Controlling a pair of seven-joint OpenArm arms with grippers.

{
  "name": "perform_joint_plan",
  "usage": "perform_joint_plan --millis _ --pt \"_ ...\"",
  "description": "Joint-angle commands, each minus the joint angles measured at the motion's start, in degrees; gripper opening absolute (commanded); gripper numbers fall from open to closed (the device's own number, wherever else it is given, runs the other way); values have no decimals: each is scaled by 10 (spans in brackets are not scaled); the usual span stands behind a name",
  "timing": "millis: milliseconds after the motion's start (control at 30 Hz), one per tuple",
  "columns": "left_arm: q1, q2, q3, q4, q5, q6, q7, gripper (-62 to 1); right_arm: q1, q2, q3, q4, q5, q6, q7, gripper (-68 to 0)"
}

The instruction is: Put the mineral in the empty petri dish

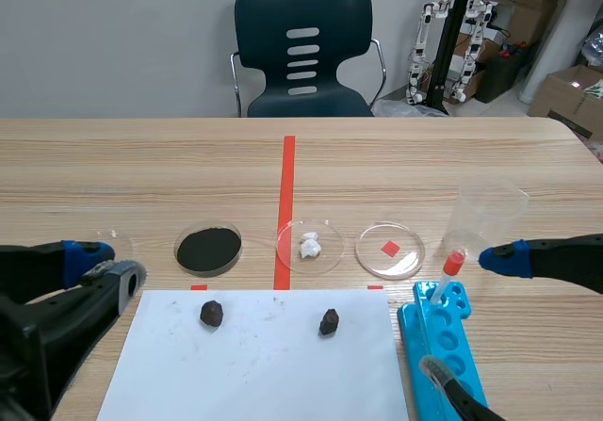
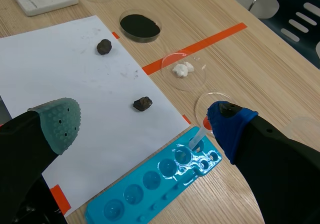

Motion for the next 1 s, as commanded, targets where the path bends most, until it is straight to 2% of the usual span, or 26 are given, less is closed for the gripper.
perform_joint_plan --millis 0,167,333,433,600,667,800,967 --pt "-18 3 13 -11 -2 -2 -9 -558 0 0 0 3 6 0 7 -146" --pt "-92 3 63 -66 -2 -2 -9 -558 0 0 0 3 6 0 7 -146" --pt "-176 3 106 -127 -30 16 4 -558 0 0 0 3 6 0 7 -146" --pt "-229 7 125 -160 -56 42 28 -558 0 0 0 3 6 0 7 -146" --pt "-311 32 126 -223 -85 111 68 -558 0 0 0 3 6 0 7 -146" --pt "-344 39 126 -253 -99 125 83 -558 0 0 0 3 6 0 7 -146" --pt "-403 55 126 -316 -123 130 97 -558 0 0 0 3 6 0 7 -146" --pt "-470 72 126 -394 -129 131 112 -558 0 0 0 3 6 0 7 -146"
